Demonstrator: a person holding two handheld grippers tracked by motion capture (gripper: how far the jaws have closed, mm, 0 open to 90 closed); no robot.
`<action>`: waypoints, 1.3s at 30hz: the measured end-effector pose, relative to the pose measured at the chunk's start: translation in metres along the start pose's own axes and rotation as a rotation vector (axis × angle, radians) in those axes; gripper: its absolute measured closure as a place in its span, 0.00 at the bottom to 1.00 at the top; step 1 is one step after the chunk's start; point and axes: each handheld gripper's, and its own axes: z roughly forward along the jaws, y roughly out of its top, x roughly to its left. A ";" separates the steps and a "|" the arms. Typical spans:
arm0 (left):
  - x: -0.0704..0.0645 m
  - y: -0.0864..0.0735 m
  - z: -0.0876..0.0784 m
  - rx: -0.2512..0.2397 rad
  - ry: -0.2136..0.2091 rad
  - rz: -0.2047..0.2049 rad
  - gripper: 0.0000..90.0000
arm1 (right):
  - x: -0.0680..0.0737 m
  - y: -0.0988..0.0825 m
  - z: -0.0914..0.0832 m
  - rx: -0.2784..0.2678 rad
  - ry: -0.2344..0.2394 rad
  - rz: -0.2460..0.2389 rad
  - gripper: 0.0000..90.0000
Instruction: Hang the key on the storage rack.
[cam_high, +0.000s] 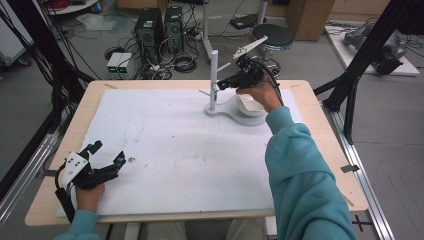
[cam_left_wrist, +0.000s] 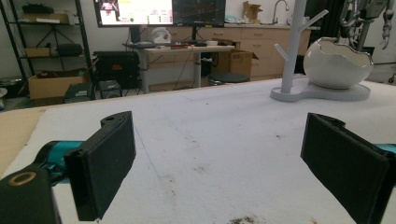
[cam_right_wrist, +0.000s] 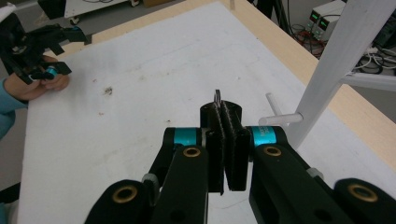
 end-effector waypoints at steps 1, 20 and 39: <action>0.000 0.000 0.000 0.000 0.000 0.000 0.12 | 0.000 0.000 0.000 0.000 0.000 0.000 0.99; 0.000 0.000 0.000 0.000 0.000 -0.001 0.12 | -0.019 -0.005 0.021 0.030 -0.047 0.041 0.99; 0.000 0.000 0.000 0.002 0.002 0.000 0.12 | -0.030 -0.010 0.028 0.018 -0.072 0.059 0.99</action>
